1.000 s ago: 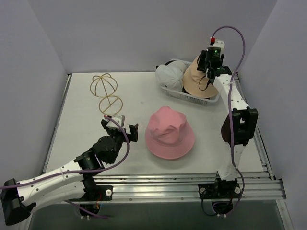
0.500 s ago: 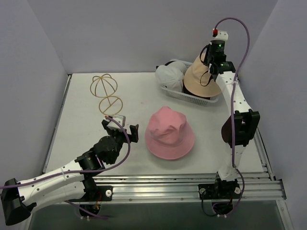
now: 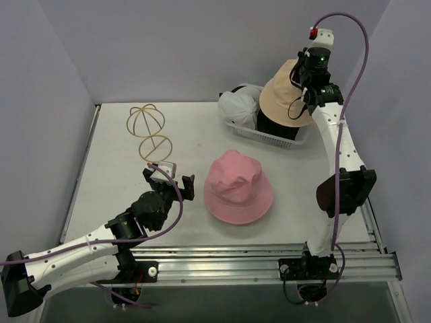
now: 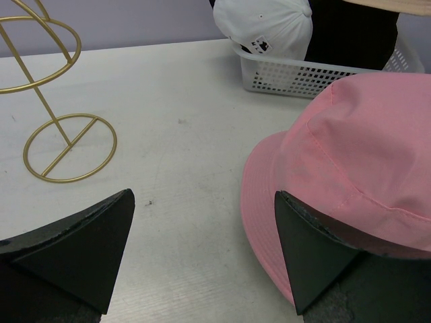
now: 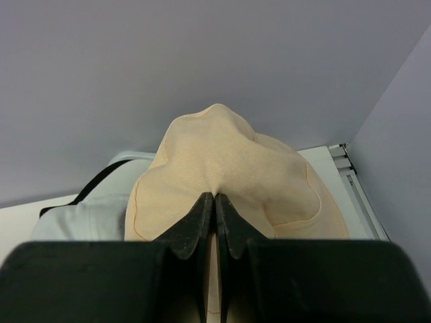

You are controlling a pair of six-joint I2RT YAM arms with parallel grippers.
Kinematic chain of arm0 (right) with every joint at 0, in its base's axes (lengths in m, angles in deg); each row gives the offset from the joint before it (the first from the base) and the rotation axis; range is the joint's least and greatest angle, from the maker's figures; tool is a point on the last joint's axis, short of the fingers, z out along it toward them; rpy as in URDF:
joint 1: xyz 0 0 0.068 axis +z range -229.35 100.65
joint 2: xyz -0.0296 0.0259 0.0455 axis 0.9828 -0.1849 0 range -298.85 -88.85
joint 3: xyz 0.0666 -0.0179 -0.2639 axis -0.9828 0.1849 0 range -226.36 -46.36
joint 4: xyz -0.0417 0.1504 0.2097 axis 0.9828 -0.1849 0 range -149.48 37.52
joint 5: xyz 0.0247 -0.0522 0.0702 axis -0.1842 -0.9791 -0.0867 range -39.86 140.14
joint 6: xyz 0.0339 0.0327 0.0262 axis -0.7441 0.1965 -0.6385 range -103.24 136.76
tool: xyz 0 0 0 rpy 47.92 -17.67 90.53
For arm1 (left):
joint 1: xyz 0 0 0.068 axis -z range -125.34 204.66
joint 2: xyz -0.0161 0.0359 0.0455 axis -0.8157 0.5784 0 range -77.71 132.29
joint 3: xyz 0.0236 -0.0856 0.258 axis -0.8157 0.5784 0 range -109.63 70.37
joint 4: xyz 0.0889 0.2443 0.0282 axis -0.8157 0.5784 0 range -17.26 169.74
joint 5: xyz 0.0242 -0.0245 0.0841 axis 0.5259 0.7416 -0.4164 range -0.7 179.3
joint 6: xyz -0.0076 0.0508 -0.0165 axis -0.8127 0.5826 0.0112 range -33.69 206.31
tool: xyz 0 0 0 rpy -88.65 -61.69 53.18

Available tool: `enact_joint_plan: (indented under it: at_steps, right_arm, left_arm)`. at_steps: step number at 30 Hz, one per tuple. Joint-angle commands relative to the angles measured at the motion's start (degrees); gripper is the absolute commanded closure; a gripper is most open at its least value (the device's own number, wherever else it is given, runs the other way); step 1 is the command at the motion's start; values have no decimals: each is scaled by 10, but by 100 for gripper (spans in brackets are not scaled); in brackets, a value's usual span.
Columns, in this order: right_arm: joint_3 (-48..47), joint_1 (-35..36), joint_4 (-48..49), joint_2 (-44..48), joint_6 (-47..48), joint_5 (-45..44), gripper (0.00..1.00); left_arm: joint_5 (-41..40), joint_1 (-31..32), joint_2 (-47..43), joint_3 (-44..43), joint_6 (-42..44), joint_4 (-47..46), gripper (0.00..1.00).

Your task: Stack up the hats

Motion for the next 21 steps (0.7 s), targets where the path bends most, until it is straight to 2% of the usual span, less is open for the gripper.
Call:
enact_joint_plan:
  at_steps: [1, 5, 10, 21]
  right_arm:
    - [-6, 14, 32, 68, 7, 22, 100]
    - [-6, 41, 14, 104, 12, 33, 100]
    - [4, 112, -16, 149, 17, 27, 100]
    - [133, 241, -27, 296, -2, 28, 100]
  left_arm:
    - [-3, 0, -3, -22, 1, -18, 6]
    - [-6, 0, -5, -22, 2, -18, 6]
    - [-12, 0, -15, -15, 3, -23, 6]
    - [-22, 0, -61, -15, -11, -1, 6]
